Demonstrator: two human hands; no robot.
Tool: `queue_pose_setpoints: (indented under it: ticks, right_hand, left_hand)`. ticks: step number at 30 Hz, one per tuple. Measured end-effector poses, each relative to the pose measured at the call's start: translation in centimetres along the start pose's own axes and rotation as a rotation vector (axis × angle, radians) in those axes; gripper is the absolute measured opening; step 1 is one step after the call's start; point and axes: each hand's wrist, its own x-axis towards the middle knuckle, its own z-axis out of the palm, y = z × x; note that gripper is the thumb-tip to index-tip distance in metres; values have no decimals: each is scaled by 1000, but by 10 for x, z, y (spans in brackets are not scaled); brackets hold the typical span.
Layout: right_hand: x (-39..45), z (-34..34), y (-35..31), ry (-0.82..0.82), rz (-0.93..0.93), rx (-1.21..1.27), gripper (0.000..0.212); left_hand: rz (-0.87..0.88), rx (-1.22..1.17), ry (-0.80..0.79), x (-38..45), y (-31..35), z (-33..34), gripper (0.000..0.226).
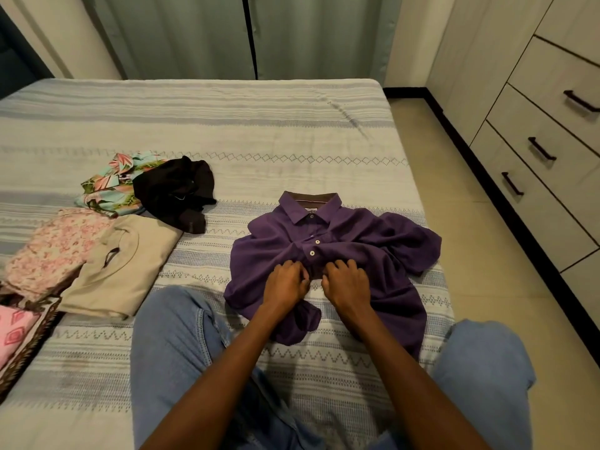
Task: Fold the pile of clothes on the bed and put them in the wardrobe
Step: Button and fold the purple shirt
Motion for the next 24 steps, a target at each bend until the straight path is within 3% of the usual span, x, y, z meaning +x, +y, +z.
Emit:
queue_pose_setpoints:
  ticks: [4,10,17,24]
  right_hand:
    - [-8,-22,1,-26,130,310,22]
    - [-28,-44,1,-15,280,730,22]
    - [-46,-51,-7,95,222,710,14]
    - [-52,-52,-12,139,175,650,13]
  left_hand:
    - [-154,-351,-81,-2,6,-12,5]
    - [-235,-773,-167,-18,16,-19,5]
    - [-288,-1088,-151,-31,29,-25,5]
    - [-290,-1149,-64,-33,31,-22,7]
